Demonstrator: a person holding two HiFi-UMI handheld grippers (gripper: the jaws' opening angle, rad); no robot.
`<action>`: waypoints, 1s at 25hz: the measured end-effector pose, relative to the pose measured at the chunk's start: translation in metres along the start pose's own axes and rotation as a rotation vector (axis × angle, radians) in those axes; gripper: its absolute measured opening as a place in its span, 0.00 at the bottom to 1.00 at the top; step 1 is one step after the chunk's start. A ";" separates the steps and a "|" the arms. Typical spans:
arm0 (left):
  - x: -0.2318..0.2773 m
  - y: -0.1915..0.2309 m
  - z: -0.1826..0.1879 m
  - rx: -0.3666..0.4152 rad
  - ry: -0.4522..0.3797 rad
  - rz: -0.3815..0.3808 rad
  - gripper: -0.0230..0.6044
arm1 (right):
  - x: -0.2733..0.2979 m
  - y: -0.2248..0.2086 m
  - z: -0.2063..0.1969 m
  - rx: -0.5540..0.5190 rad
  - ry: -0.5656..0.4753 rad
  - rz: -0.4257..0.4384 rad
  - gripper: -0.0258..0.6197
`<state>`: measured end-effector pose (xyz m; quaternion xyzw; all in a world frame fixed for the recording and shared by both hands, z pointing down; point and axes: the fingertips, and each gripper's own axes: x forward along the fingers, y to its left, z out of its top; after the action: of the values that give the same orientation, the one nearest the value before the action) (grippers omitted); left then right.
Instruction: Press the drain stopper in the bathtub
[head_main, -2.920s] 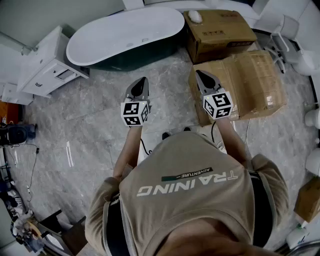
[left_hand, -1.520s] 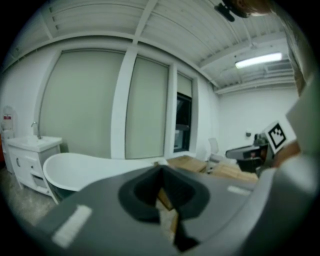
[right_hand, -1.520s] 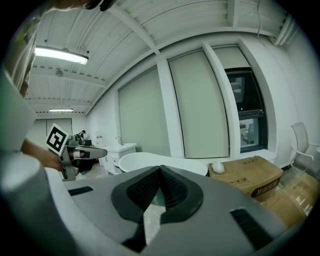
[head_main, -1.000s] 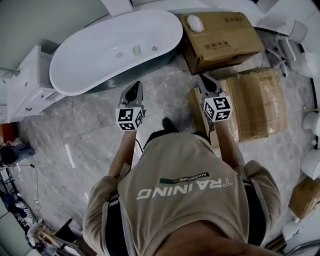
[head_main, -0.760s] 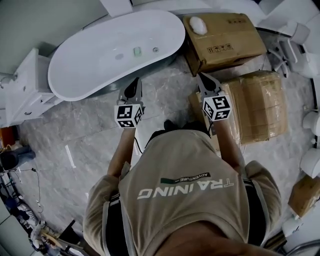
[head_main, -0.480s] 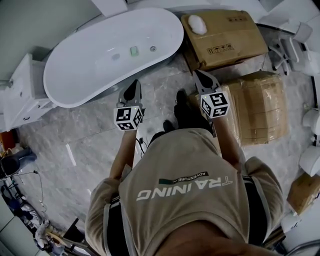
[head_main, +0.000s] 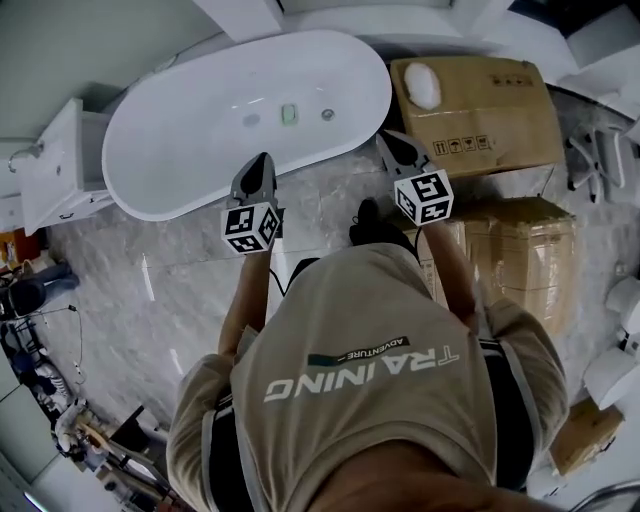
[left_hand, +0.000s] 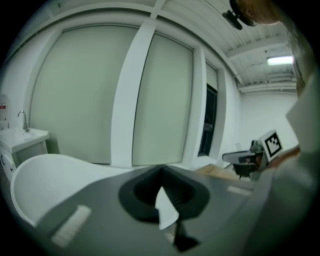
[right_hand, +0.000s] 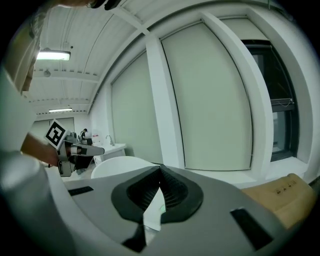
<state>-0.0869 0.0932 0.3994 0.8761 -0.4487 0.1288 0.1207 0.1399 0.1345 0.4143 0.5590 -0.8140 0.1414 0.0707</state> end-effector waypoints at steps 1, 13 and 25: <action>0.009 0.002 0.004 -0.005 -0.002 0.012 0.04 | 0.009 -0.006 0.002 0.000 0.007 0.015 0.05; 0.071 0.011 0.015 -0.023 0.038 0.014 0.04 | 0.075 -0.031 0.003 0.018 0.088 0.111 0.05; 0.142 0.068 0.039 0.008 0.022 -0.100 0.04 | 0.153 -0.025 0.027 -0.022 0.136 0.032 0.05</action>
<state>-0.0583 -0.0653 0.4169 0.8964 -0.4025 0.1339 0.1284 0.1089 -0.0187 0.4339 0.5341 -0.8177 0.1713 0.1297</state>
